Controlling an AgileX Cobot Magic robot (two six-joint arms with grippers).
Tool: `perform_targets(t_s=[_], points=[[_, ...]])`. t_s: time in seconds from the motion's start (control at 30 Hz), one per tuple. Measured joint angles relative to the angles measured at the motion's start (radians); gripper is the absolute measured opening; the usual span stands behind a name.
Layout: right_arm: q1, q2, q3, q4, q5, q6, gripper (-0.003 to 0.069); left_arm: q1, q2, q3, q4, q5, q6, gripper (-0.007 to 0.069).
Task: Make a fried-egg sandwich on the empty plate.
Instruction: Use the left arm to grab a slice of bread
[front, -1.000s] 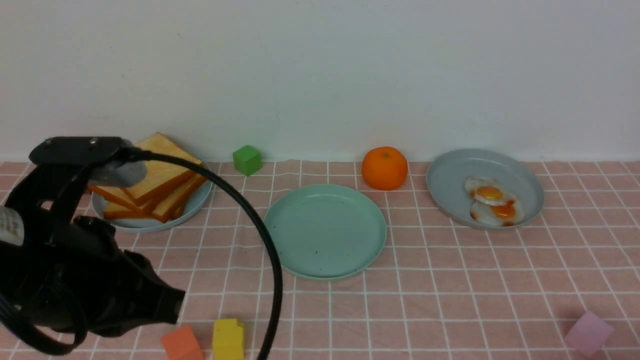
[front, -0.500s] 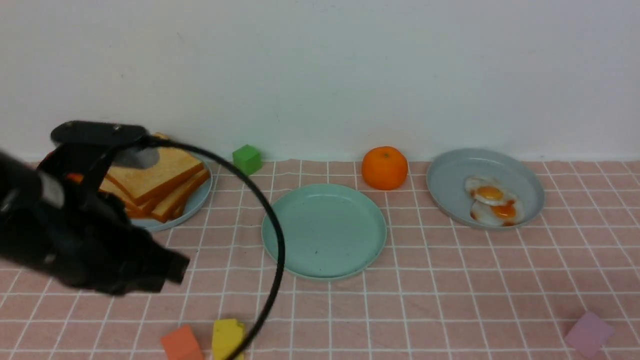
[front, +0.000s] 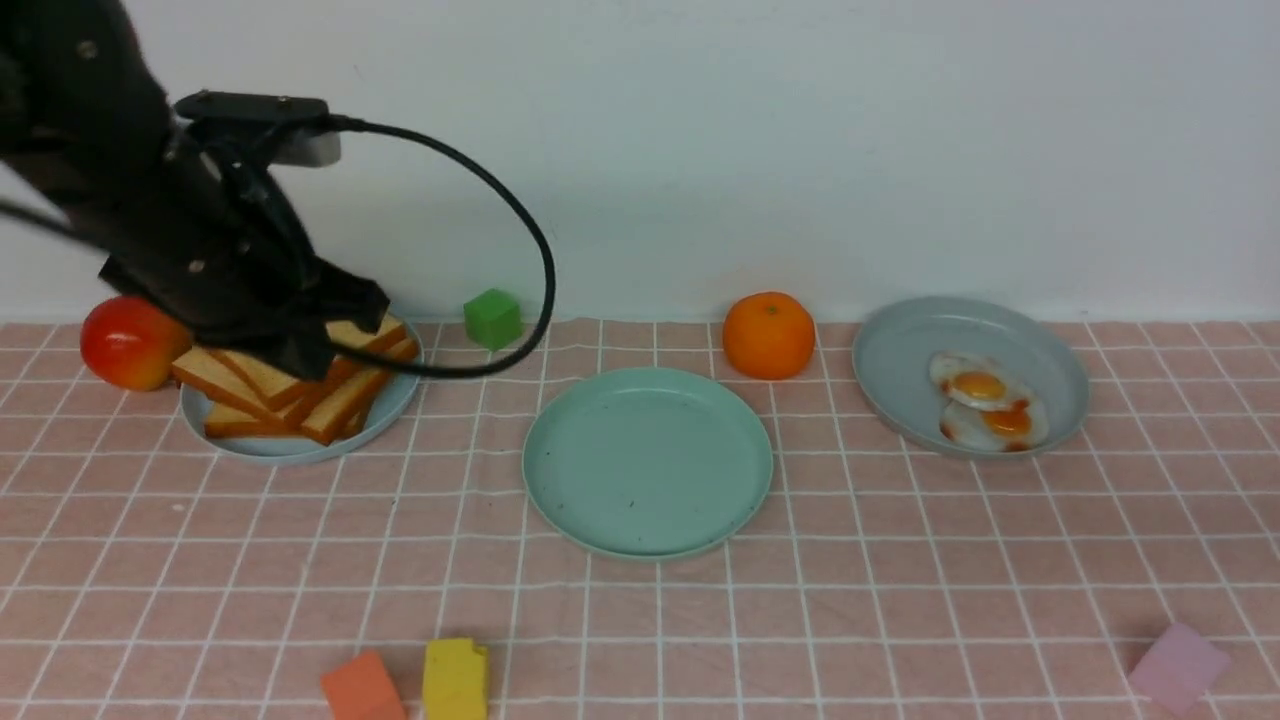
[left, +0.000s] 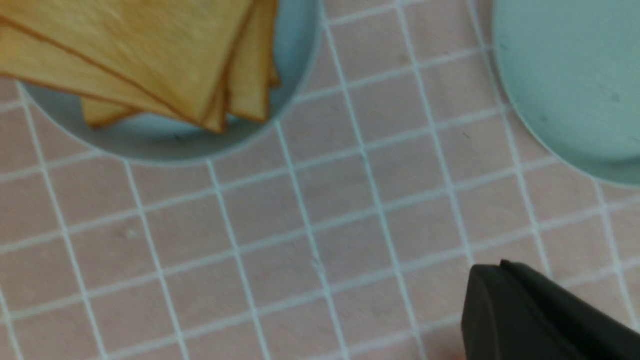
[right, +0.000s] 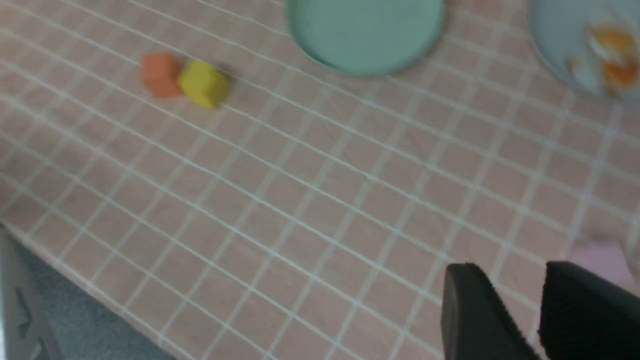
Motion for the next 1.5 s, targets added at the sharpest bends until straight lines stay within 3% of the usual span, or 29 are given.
perform_targets(t_s=[0.17, 0.43, 0.53, 1.13, 1.3, 1.5], points=[[0.004, 0.0, -0.004, 0.039, -0.076, -0.043, 0.0235, 0.001, 0.142, -0.11, 0.066, -0.006, 0.12, 0.0061], [0.004, 0.0, -0.004, 0.057, -0.077, -0.045, 0.0235, 0.003, 0.279, -0.18, 0.209, -0.119, 0.209, 0.037], [0.004, 0.0, -0.004, 0.07, -0.067, -0.044, 0.0235, 0.009, 0.308, -0.182, 0.224, -0.176, 0.21, 0.0417], [0.004, 0.0, -0.004, 0.143, -0.061, -0.043, 0.0235, 0.025, 0.413, -0.19, 0.288, -0.301, 0.209, 0.0333], [0.004, 0.0, -0.004, 0.164, -0.061, -0.043, 0.0235, 0.025, 0.416, -0.19, 0.296, -0.314, 0.177, 0.0253], [0.004, 0.0, -0.004, 0.175, -0.061, -0.043, 0.0235, 0.025, 0.418, -0.19, 0.299, -0.323, 0.176, 0.0088]])
